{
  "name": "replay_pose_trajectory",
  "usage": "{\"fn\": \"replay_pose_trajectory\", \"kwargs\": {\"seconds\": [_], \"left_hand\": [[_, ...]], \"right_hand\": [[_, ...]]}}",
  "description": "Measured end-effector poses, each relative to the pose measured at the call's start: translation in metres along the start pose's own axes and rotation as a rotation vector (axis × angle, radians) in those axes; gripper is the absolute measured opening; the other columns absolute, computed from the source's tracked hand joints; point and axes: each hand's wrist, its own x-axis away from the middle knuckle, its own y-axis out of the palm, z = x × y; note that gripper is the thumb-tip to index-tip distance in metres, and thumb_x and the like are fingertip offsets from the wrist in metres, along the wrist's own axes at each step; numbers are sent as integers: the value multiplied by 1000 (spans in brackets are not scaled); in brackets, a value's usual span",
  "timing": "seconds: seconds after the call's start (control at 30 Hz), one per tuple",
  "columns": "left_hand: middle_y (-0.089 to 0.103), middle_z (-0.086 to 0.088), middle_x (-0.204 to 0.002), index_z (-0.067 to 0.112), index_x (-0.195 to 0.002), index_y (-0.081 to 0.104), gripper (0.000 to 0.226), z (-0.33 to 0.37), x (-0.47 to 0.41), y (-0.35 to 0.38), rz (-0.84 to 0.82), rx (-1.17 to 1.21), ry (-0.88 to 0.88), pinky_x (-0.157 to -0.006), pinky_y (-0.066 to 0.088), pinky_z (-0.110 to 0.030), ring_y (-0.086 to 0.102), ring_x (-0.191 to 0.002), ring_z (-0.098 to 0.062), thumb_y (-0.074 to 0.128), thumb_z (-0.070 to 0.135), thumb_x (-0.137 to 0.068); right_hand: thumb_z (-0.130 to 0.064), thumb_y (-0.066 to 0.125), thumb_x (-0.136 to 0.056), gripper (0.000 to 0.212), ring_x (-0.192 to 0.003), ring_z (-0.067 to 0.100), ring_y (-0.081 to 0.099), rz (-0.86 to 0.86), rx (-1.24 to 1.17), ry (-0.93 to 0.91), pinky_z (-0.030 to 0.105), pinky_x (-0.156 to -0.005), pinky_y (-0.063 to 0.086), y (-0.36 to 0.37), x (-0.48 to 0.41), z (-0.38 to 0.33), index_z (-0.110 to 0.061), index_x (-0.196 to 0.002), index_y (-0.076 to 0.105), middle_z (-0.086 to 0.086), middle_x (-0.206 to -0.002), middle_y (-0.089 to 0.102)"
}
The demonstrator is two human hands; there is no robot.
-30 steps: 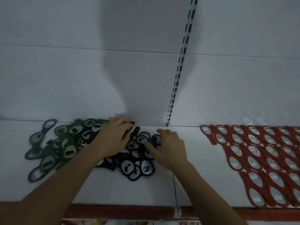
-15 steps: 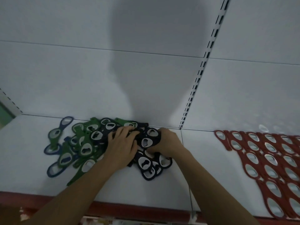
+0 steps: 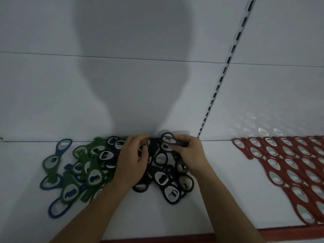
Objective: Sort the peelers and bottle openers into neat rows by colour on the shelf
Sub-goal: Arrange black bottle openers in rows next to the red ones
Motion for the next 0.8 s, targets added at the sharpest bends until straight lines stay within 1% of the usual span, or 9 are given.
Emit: {"fn": "replay_pose_trajectory", "kwargs": {"seconds": [0.07, 0.17, 0.27, 0.33, 0.43, 0.57, 0.63, 0.7, 0.8], "left_hand": [[64, 8, -120, 24, -126, 64, 26, 13, -5, -5, -8, 201, -83, -97, 51, -24, 61, -111, -2, 57, 17, -102], [72, 5, -122, 28, -123, 68, 33, 34, -18, -3, -164, 732, -289, -100, 52, -28, 66, -116, -8, 64, 39, -93], [74, -3, -119, 21, -122, 68, 61, 46, -32, 6, -165, 1145, -452, -94, 55, -33, 69, -113, -19, 87, 51, -72], [73, -5, -122, 16, -128, 63, 65, 49, -35, 9, -70, 1173, -562, -97, 55, -38, 69, -116, -21, 89, 40, -73], [74, -10, -119, 3, -120, 66, 23, 50, -33, 13, 9, 1085, -583, -105, 52, -47, 69, -116, -25, 56, 3, -99], [71, -18, -114, 4, -118, 62, 24, 39, -43, 11, 120, 1306, -745, -101, 54, -51, 71, -109, -32, 43, -2, -103], [65, -19, -99, 9, -117, 58, 24, 31, -49, 10, 156, 1397, -783, -91, 60, -49, 71, -92, -31, 40, -1, -105], [58, -11, -81, 12, -109, 56, 23, 26, -52, 8, 199, 1455, -797, -68, 62, -40, 61, -68, -24, 36, 2, -106], [53, -1, -75, 18, -97, 59, 17, 15, -57, 4, 237, 1563, -841, -50, 45, -27, 44, -51, -11, 44, 13, -105]], "right_hand": [[4, 68, -90, 21, -84, 24, 74, -22, -278, 42, 28, -70, 59, -2, -3, -12, -4, -108, 75, 11, -94, 78], [5, 61, -94, 24, -85, 23, 73, -195, -553, 128, 27, -71, 59, 8, 0, -29, 5, -116, 70, 16, -97, 76], [6, 62, -93, 25, -99, 27, 73, -225, -451, 61, 33, -89, 59, 31, 6, -31, 1, -116, 71, 18, -107, 76], [6, 64, -92, 27, -104, 26, 73, -180, -291, -27, 38, -96, 57, 43, 8, -25, -2, -116, 71, 13, -108, 76], [2, 71, -88, 31, -102, 26, 73, -104, -211, -29, 47, -96, 57, 45, 9, -16, -7, -117, 67, 12, -107, 76], [5, 70, -87, 45, -107, 34, 71, -208, -390, 59, 45, -93, 58, 33, 15, -4, -15, -127, 63, 20, -116, 71], [6, 71, -88, 41, -98, 29, 73, -181, -396, 83, 38, -85, 60, 26, 19, -3, -15, -122, 66, 18, -110, 73], [6, 72, -87, 34, -88, 23, 74, -121, -346, 89, 30, -75, 60, 22, 22, -6, -13, -114, 70, 11, -100, 76], [4, 74, -87, 25, -79, 18, 74, -7, -275, 78, 23, -68, 58, 15, 23, -9, -11, -106, 73, 8, -93, 77]]}}
